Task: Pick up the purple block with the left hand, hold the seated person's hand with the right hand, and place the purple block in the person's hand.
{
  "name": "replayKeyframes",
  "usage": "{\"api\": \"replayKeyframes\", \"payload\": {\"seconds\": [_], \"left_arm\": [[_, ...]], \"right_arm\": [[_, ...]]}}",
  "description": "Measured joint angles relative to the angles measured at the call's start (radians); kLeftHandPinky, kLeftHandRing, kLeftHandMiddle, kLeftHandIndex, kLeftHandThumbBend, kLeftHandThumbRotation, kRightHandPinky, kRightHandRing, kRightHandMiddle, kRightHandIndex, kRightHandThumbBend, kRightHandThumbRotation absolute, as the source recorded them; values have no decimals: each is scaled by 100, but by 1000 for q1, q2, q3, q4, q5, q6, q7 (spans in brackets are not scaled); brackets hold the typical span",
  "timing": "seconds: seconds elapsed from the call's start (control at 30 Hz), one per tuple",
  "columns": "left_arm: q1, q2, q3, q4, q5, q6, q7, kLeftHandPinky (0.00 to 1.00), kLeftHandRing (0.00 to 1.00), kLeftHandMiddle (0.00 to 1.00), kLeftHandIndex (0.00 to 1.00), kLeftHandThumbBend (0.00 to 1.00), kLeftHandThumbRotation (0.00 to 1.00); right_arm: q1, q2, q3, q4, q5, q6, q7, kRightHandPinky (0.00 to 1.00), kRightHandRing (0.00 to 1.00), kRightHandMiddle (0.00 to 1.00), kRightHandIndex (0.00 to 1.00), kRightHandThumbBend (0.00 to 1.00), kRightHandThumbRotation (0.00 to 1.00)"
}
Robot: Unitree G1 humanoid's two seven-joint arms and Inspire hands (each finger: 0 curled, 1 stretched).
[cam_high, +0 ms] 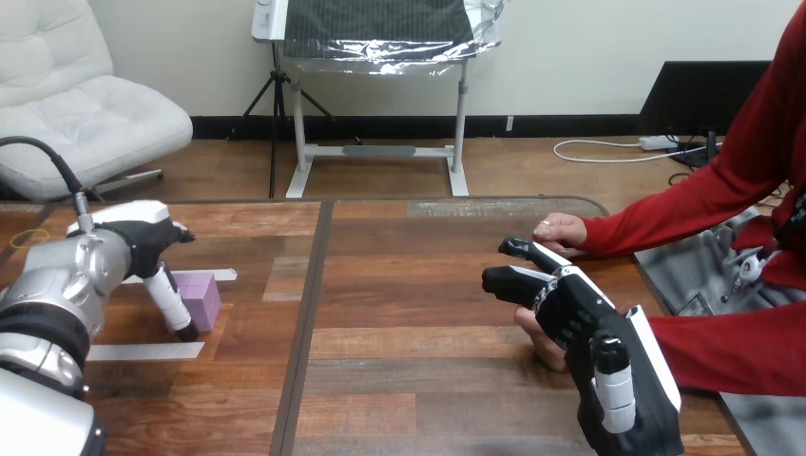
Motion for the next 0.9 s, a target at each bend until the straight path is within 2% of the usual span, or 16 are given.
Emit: {"api": "replayKeyframes", "payload": {"seconds": [0.47, 0.9], "left_arm": [[0, -3, 1, 0, -39, -7, 10, 83, 96, 94, 90, 96, 5], [1, -10, 1, 0, -61, -2, -4, 84, 96, 93, 89, 93, 4]], "right_arm": [[0, 0, -1, 0, -16, 0, -1, 80, 76, 75, 83, 95, 100], [0, -1, -1, 0, -30, 0, -3, 82, 76, 76, 86, 94, 100]]}}
